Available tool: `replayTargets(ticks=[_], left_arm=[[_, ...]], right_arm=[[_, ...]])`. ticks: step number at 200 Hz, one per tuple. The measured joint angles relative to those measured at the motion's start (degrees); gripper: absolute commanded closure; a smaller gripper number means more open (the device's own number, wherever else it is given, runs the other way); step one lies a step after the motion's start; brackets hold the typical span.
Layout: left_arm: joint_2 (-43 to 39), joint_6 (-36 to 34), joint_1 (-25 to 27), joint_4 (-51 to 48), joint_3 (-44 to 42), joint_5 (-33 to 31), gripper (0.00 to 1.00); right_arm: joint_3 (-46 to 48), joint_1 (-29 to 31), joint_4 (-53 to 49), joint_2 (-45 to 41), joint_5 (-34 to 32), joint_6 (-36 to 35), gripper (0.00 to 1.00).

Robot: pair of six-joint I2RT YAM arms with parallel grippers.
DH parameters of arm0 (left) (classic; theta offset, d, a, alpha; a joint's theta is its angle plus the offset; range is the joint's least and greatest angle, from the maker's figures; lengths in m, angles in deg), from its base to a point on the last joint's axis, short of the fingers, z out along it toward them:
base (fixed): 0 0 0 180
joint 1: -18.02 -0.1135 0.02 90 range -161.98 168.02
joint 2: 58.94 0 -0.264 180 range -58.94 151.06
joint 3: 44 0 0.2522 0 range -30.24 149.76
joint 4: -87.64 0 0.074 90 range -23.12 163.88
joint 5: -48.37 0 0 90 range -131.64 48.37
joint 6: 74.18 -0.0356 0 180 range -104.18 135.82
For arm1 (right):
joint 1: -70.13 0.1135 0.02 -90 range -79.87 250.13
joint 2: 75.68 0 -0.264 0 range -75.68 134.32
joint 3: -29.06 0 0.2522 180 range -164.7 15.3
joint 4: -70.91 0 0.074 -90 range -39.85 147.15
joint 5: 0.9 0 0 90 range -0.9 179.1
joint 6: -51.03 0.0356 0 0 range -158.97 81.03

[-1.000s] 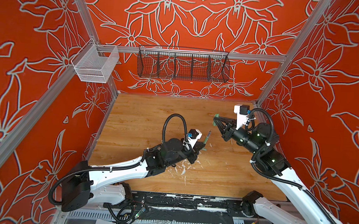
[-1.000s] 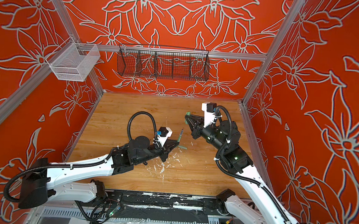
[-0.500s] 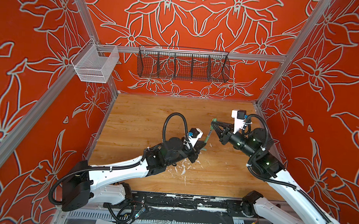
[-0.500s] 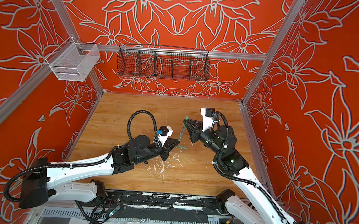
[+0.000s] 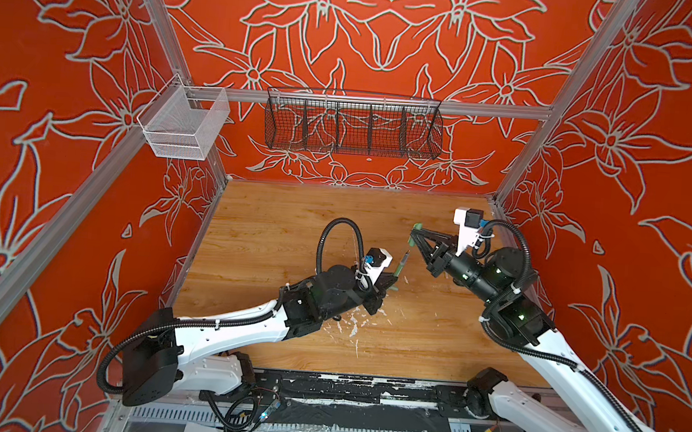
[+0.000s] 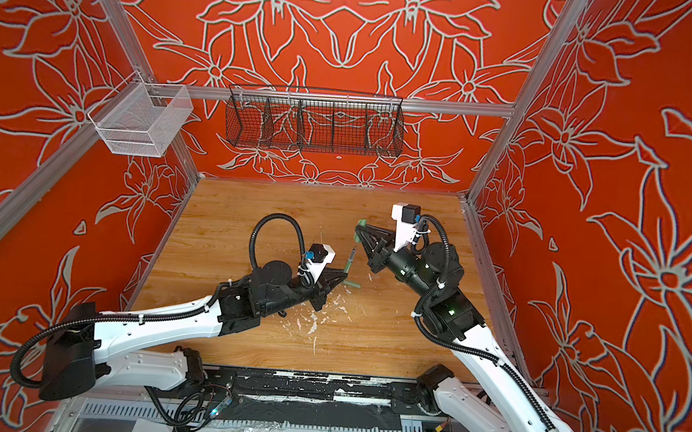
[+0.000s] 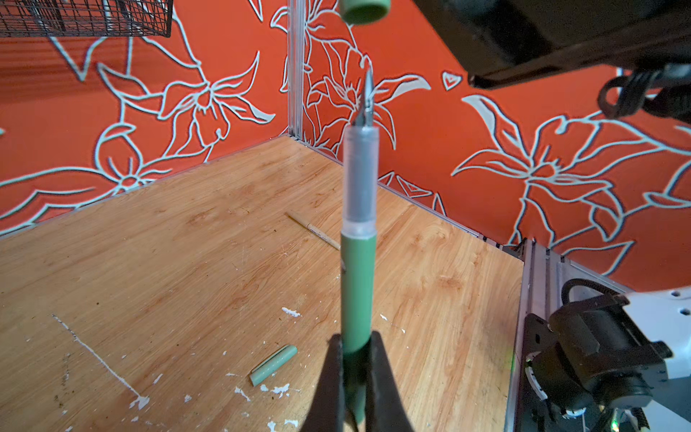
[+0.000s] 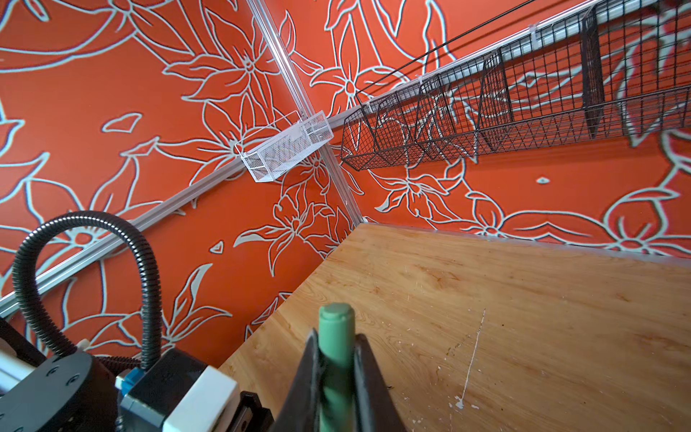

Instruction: Insert the pens into the pen caps

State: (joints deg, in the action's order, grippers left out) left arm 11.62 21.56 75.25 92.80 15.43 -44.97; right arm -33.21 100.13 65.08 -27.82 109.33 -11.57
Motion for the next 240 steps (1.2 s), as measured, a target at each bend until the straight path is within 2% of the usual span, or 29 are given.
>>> replayTargets(ticks=[240], left_arm=[[0.5, 0.0, 0.1, -0.4, 0.2, -0.5, 1.0]], right_arm=[[2.4, 0.0, -1.8, -1.2, 1.9, 2.8, 1.0]])
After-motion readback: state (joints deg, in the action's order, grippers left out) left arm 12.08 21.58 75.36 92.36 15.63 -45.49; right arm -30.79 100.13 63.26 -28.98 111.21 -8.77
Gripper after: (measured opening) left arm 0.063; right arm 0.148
